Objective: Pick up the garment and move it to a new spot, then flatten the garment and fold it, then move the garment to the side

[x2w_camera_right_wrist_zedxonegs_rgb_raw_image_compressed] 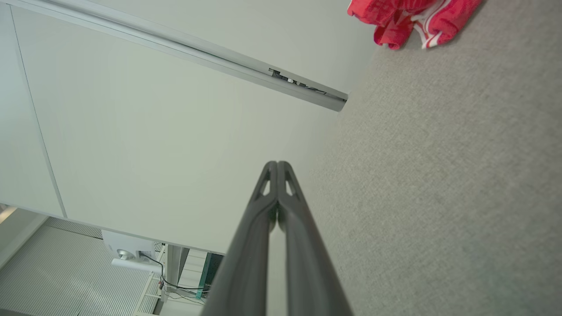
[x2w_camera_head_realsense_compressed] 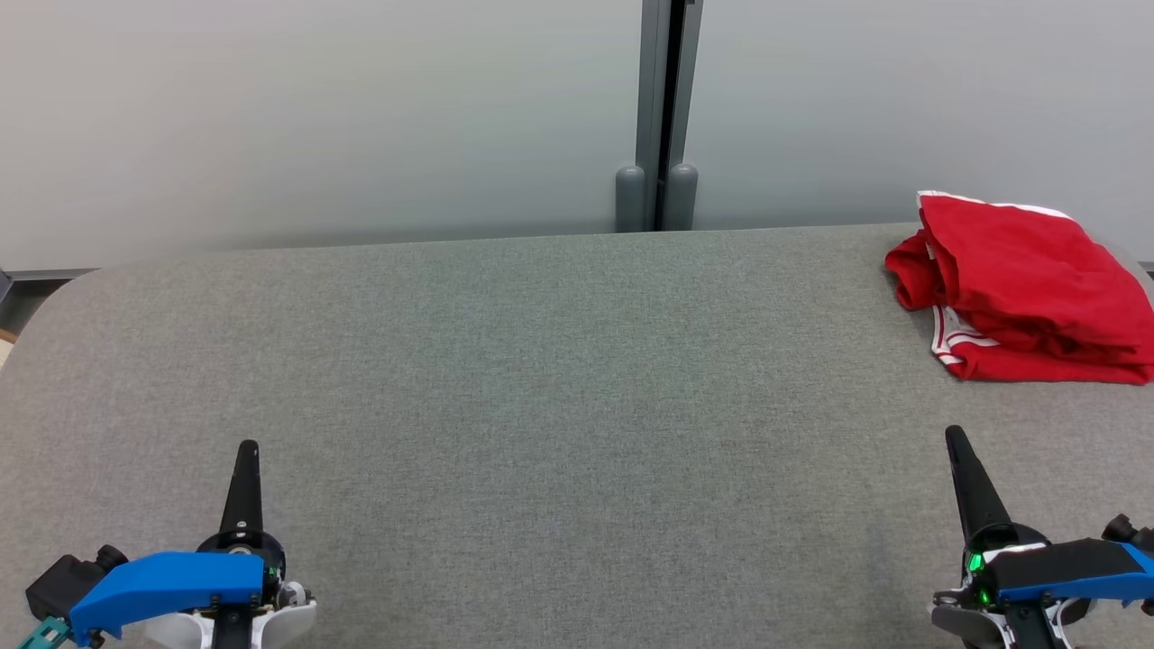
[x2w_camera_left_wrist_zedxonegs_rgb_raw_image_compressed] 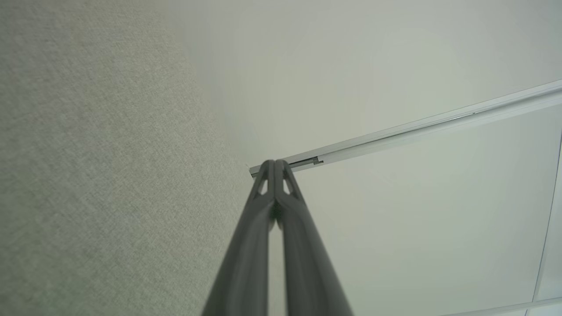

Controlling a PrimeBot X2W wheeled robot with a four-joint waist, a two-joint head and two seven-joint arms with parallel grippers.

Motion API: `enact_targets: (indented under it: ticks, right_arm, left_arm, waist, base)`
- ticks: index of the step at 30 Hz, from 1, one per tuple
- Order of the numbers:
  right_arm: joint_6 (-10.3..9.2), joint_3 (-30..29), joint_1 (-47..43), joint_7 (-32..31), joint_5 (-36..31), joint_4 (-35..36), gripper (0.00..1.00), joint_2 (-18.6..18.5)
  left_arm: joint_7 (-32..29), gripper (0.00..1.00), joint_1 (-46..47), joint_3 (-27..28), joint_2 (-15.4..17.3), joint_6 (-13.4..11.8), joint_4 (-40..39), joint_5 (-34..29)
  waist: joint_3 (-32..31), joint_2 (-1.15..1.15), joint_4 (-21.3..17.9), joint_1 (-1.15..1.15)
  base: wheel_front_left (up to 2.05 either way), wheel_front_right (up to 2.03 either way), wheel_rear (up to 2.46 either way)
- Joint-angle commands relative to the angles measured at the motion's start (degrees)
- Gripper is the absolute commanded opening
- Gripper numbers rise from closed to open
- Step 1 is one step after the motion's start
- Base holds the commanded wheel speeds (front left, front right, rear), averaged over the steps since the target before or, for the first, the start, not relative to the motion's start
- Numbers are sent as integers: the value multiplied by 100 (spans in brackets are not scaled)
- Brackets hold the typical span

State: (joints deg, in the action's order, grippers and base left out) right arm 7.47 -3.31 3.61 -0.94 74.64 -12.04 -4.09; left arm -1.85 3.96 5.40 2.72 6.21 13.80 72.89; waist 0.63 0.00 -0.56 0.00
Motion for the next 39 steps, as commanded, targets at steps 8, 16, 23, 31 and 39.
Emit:
enact_targets:
  ticks: [8,16,23,31,39]
  right_arm:
    - [3,-50,147,-110,508,-33,0,-32]
    - [4,-80,181,-203,884,-77,0,-24]
    - [4,-108,207,-270,1192,-113,0,-15]
    - [4,-139,246,-364,1522,-152,0,-5]
    - [4,-168,265,-428,1834,-190,0,5]
  left_arm:
    - [-125,0,153,54,25,59,-12,500]
    - [-222,0,177,73,25,86,-1,887]
    - [-305,0,206,89,25,100,8,1205]
    - [-385,0,230,105,26,122,18,1551]
    - [-467,0,258,123,25,152,29,1872]
  waist:
    - [-9,0,11,0]
    - [-18,0,22,0]
    - [-25,0,31,0]
    - [-34,0,41,0]
    - [-42,0,52,0]
  base:
    - [0,0,0]
    - [0,0,0]
    - [0,0,0]
    - [0,0,0]
    - [0,0,0]
